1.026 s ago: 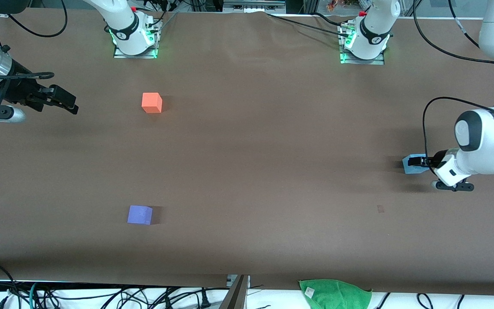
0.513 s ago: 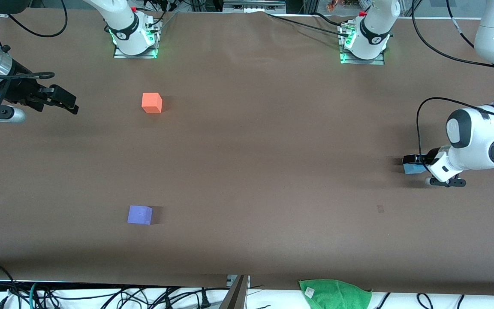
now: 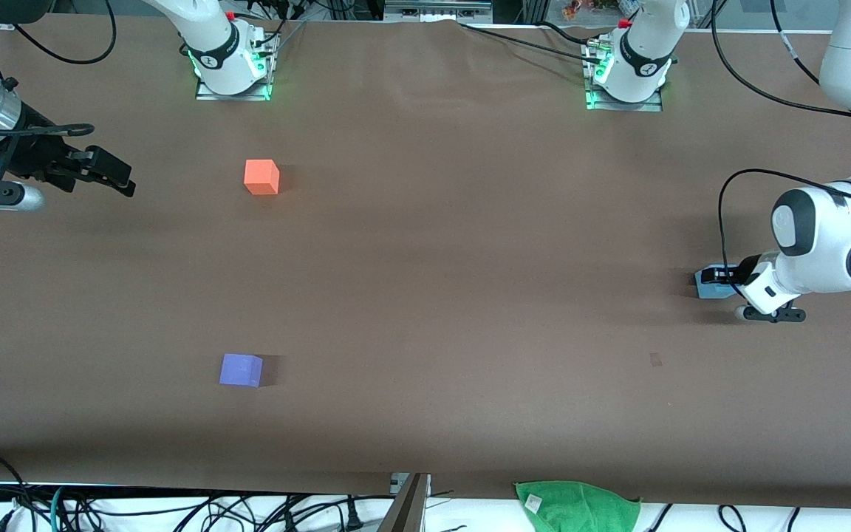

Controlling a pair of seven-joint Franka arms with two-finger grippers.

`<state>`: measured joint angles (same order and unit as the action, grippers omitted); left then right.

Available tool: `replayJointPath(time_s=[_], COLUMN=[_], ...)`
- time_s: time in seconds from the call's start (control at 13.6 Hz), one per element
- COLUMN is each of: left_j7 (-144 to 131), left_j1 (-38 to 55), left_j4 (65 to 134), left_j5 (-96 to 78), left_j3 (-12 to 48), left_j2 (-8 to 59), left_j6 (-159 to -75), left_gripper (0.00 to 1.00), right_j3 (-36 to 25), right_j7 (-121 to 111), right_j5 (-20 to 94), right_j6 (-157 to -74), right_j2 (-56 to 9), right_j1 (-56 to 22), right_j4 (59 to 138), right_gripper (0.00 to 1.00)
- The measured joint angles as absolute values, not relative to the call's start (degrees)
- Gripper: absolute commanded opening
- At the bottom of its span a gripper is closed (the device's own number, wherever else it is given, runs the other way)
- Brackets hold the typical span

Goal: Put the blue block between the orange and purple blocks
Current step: 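Close the left gripper on the light blue cube, then carry the blue cube with the left gripper toward the table middle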

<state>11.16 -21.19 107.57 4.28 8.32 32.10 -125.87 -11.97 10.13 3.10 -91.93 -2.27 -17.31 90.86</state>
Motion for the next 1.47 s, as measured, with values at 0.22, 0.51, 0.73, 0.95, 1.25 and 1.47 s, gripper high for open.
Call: replayJointPath(time_s=[0.22, 0.51, 0.73, 0.95, 1.25, 1.47], left_j7=[11.02, 5.0, -7.77, -19.5, -28.53, -33.68], left_j1=[-21.47, -21.26, -20.52, -13.76, -0.62, 5.97], left_j4=[104.21, 97.45, 95.58, 94.03, 89.84, 86.66], left_j5=[3.65, 3.34, 3.28, 3.26, 3.28, 4.25], left_j3=[11.59, 21.18, 30.35, 33.45, 33.22, 32.28], left_j2=[28.87, 25.33, 25.35, 26.01, 31.57, 37.74], left_j6=[-117.81, -103.34, -101.41, -101.4, -102.1, -109.38], left_gripper=[0.23, 0.22, 0.22, 0.23, 0.3, 0.35], right_j3=[-11.97, -11.97, -11.97, -11.99, -12.06, -12.11], right_j7=[10.13, 10.13, 10.13, 10.13, 10.13, 10.13], right_j5=[3.1, 3.1, 3.1, 3.1, 3.1, 3.1], right_j6=[-91.93, -91.93, -91.94, -91.97, -91.98, -91.99], right_j2=[-2.27, -2.27, -2.27, -2.27, -2.27, -2.27], right_j1=[-17.31, -17.31, -17.31, -17.31, -17.27, -17.23], right_j4=[90.85, 90.84, 90.84, 90.82, 90.81, 90.81], right_gripper=[1.0, 1.0, 0.99, 0.99, 0.99, 0.99])
